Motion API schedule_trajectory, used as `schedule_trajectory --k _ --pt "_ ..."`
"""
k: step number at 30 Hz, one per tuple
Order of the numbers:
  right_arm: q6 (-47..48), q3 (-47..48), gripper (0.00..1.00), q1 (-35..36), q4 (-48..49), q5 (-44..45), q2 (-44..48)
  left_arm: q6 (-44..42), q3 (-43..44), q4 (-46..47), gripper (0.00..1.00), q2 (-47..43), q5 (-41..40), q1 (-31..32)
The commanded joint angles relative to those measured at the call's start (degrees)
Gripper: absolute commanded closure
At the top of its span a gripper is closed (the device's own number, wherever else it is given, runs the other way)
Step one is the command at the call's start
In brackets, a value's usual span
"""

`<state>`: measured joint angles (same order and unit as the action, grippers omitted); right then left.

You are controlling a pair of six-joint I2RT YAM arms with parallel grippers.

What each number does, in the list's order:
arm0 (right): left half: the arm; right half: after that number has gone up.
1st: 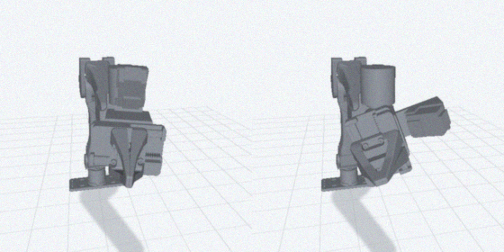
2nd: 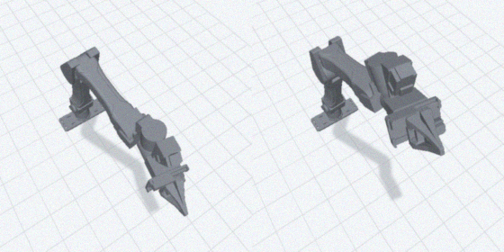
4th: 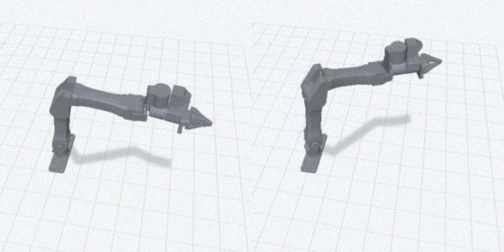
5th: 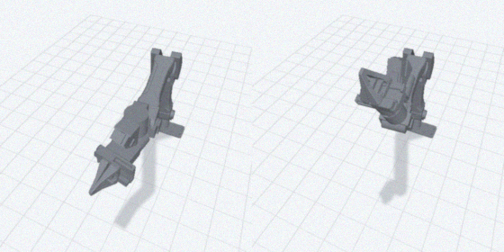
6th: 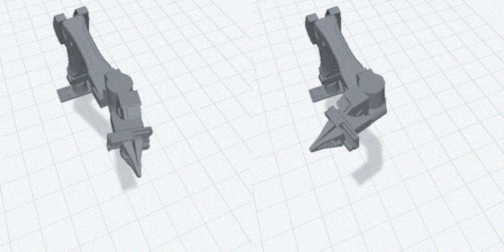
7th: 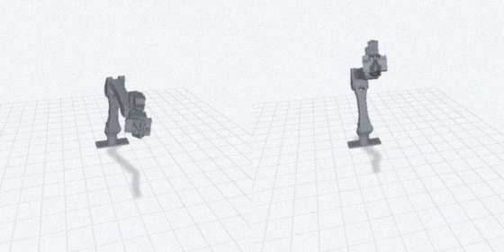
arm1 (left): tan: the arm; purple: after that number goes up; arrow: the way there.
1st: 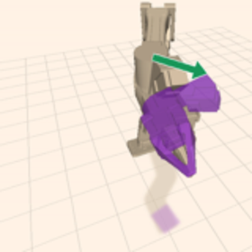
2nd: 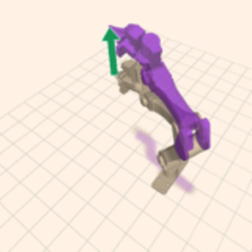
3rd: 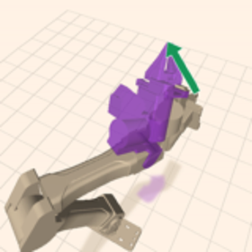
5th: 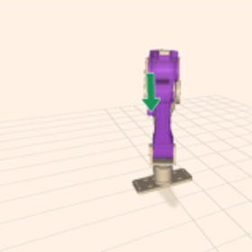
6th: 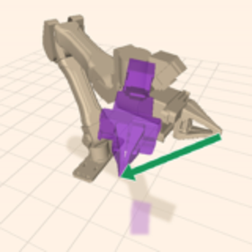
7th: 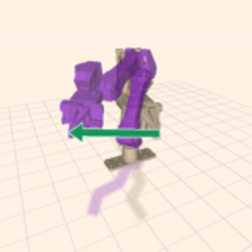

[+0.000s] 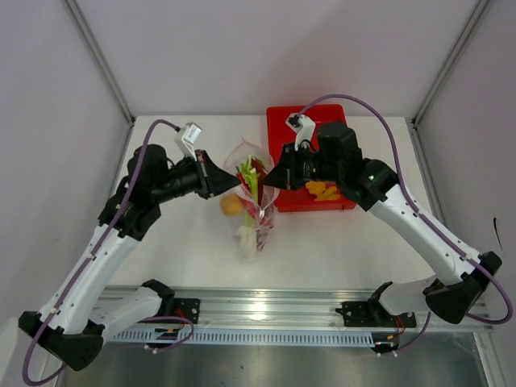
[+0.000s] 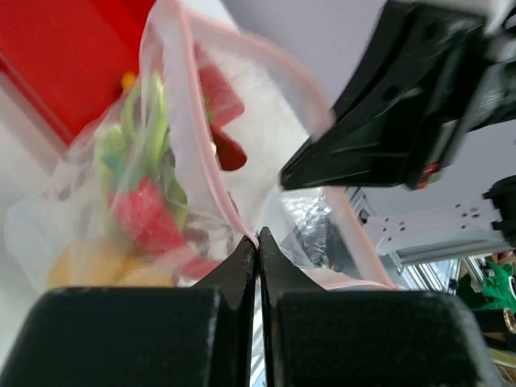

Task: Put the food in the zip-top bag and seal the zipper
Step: Place the fake vegetable in the zipper food storage bag, then pick up the fake vegetable from the bin.

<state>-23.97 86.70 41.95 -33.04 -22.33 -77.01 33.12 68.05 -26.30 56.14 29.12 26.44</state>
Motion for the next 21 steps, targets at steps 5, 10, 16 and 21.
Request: schedule_trajectory --k 5,10,16,21 --pt "-1.8 -6.1 1.0 0.4 3.2 3.1 -2.3 1.2 -6.9 3.3 0.99 3.0 2.9 -0.9" --pt "-0.5 -0.8 0.98 1.2 0.7 4.5 -2.0 1.3 1.6 1.7 0.99 1.4 4.9 -1.0" --pt "1.8 4.7 0.75 1.3 -2.5 5.7 -2.3 0.0 4.4 -0.1 0.99 1.8 3.8 -1.0" --pt "3.5 8.3 0.48 0.9 -5.7 8.3 -3.7 0.9 2.3 2.0 0.99 1.9 4.7 -1.0"
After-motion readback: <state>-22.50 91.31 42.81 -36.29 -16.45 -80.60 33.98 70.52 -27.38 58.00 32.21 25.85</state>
